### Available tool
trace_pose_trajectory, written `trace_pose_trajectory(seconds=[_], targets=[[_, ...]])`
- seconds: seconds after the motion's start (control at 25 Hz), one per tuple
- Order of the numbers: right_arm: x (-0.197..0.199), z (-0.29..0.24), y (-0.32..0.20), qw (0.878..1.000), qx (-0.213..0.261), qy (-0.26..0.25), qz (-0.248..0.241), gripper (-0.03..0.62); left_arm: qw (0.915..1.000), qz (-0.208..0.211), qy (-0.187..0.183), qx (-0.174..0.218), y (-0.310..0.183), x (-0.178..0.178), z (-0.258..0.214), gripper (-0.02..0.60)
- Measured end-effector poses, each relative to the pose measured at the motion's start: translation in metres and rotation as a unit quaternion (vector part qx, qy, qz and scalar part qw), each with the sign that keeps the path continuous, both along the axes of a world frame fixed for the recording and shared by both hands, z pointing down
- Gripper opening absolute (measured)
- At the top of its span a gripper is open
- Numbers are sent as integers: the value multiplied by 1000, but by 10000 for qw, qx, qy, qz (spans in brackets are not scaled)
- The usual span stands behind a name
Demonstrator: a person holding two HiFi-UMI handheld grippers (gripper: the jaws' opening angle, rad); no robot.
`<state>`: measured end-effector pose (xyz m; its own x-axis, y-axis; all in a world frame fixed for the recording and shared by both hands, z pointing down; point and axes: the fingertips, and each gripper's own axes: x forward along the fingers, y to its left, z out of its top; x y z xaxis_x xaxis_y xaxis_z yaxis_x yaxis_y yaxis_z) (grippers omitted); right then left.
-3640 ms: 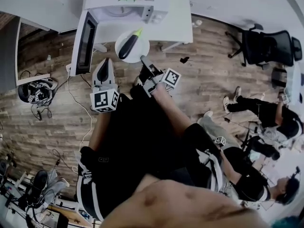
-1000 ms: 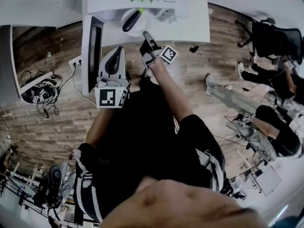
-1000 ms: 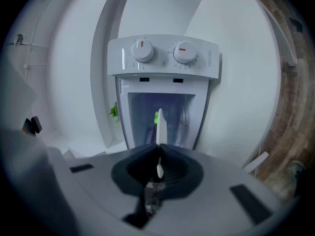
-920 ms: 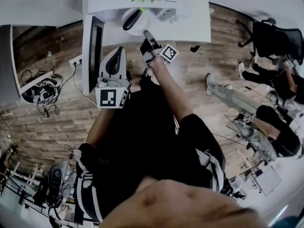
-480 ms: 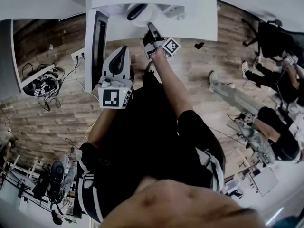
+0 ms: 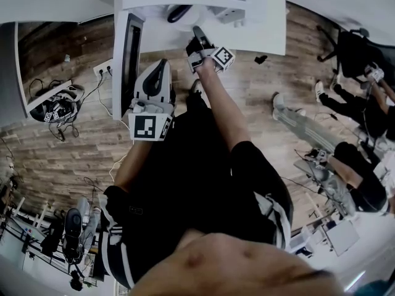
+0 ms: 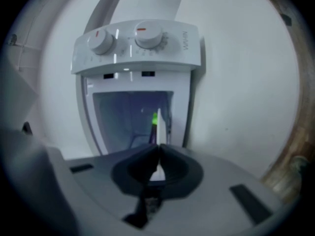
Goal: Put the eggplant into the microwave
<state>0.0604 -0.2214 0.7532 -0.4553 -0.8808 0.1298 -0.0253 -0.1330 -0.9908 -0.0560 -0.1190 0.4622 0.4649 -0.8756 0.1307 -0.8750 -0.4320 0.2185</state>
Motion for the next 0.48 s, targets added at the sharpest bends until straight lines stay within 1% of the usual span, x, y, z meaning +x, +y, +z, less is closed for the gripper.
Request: trace_pose_trajectory(seconds=[0.16,0.48], targets=[[-4,2,-8,10000,-25,-85,39,37,10000,-13,4,-26,-4,-2,2,32],[-9,3,-19,9998,-169,-86,81,37,9999,-77,52,-103,-7,-9,4,32]])
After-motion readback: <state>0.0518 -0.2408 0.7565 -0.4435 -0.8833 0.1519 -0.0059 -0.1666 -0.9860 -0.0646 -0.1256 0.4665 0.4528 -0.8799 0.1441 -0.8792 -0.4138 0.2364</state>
